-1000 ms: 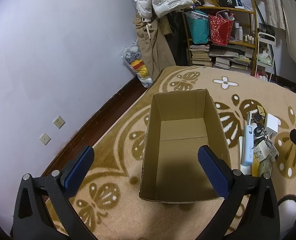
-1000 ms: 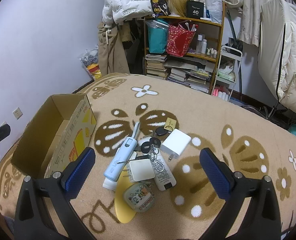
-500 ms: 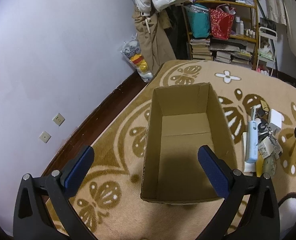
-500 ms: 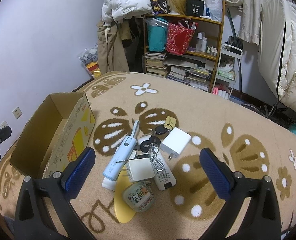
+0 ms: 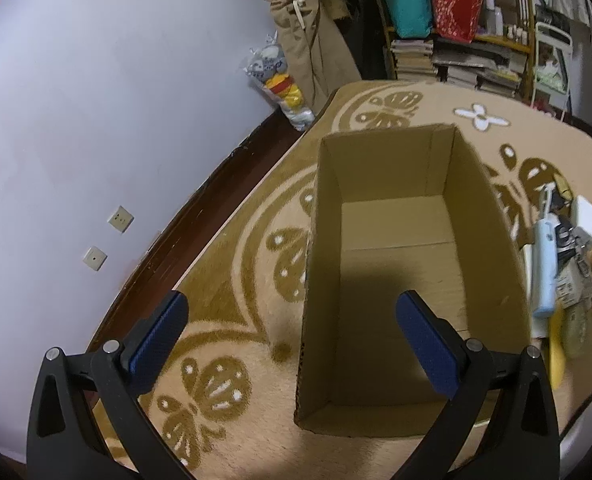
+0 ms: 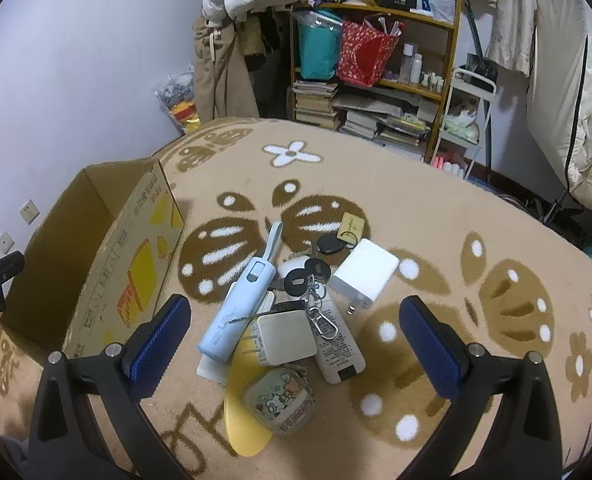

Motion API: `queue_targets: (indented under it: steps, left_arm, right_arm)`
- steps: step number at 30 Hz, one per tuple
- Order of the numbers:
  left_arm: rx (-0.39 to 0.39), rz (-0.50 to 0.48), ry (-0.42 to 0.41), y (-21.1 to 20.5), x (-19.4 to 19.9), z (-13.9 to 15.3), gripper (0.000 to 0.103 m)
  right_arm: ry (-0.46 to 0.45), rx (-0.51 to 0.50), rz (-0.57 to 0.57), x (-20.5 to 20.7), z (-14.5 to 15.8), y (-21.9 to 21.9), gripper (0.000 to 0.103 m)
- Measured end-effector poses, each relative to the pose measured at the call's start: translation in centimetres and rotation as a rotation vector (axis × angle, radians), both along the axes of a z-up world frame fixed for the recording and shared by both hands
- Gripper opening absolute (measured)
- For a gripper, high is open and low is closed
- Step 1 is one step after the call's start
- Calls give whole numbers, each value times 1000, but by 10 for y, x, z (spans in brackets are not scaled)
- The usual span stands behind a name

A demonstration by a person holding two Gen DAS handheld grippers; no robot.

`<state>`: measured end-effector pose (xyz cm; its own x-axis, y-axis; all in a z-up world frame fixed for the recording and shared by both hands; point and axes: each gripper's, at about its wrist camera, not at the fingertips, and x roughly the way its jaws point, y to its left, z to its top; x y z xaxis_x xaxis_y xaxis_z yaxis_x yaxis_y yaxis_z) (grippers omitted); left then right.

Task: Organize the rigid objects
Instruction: 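Clamp the box wall with the left gripper while the right gripper approaches the blue power bank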

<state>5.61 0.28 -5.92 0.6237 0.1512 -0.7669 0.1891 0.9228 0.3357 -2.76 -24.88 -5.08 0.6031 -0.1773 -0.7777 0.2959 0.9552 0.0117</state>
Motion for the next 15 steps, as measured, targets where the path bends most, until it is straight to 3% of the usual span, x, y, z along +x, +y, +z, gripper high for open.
queue_targets:
  steps: [15]
  left_arm:
    - [57,69,72,9,25,-27,103]
  right_arm:
    - [56,75,0,21,-33,-3,103]
